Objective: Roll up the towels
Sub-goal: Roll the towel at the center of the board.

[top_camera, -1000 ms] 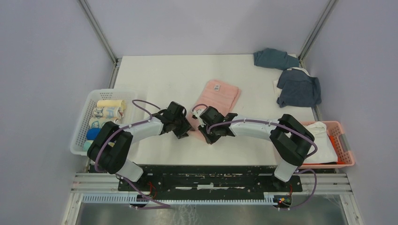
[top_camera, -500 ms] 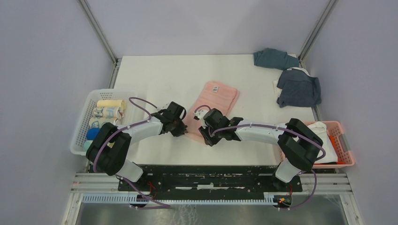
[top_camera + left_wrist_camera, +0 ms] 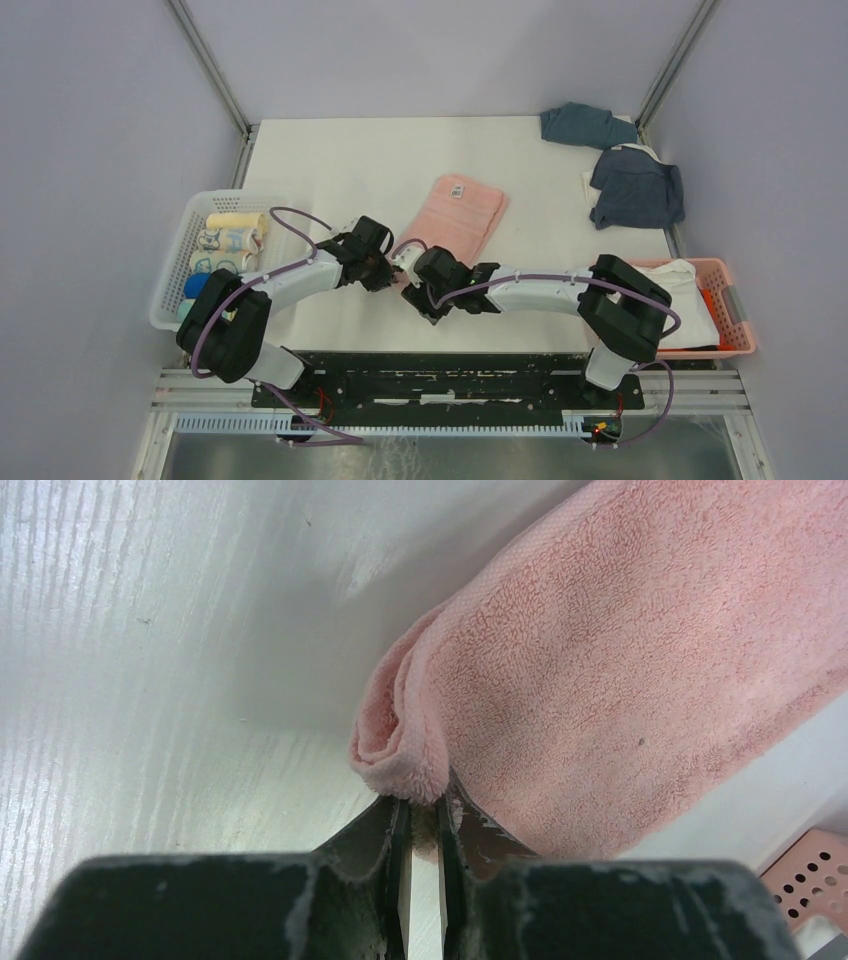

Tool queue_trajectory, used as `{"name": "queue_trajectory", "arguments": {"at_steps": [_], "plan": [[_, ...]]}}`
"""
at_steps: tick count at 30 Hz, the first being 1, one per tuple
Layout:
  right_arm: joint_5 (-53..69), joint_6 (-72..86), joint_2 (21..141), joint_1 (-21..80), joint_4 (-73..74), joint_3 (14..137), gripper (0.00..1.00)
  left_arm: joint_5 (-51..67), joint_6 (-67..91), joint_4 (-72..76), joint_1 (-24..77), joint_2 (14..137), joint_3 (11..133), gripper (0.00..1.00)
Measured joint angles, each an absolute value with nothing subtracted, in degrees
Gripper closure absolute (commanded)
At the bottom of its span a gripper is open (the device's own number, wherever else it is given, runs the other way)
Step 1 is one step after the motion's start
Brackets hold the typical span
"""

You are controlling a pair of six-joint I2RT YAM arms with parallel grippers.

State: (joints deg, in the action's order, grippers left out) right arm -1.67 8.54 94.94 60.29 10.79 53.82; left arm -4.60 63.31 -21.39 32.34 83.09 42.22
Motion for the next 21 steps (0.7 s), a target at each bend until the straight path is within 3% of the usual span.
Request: {"name": "queue_trajectory", "arguments": {"at_steps": [6,14,17,21], "plan": [[-5.9,7.1,99.7,62.2,8.5,54.7,0.48,-4.4,63.3,-21.3,32.3,82.9,41.9,0.89],[-9.9,6.4,99.9,62.2,6.0,53.8,0.87,-4.4,63.3,-21.2,31.9,81.9,41.0,0.84],[-8.6,6.4,99.6,62.2,6.3,53.8,0.99,-4.4,62.6,-21.2,31.8,81.6,41.0,0.73],[-2.8,7.5,98.8,60.6,7.3,53.8,1.00,-4.4,61.3,-22.3,31.4,79.7,41.1,0.57]]}}
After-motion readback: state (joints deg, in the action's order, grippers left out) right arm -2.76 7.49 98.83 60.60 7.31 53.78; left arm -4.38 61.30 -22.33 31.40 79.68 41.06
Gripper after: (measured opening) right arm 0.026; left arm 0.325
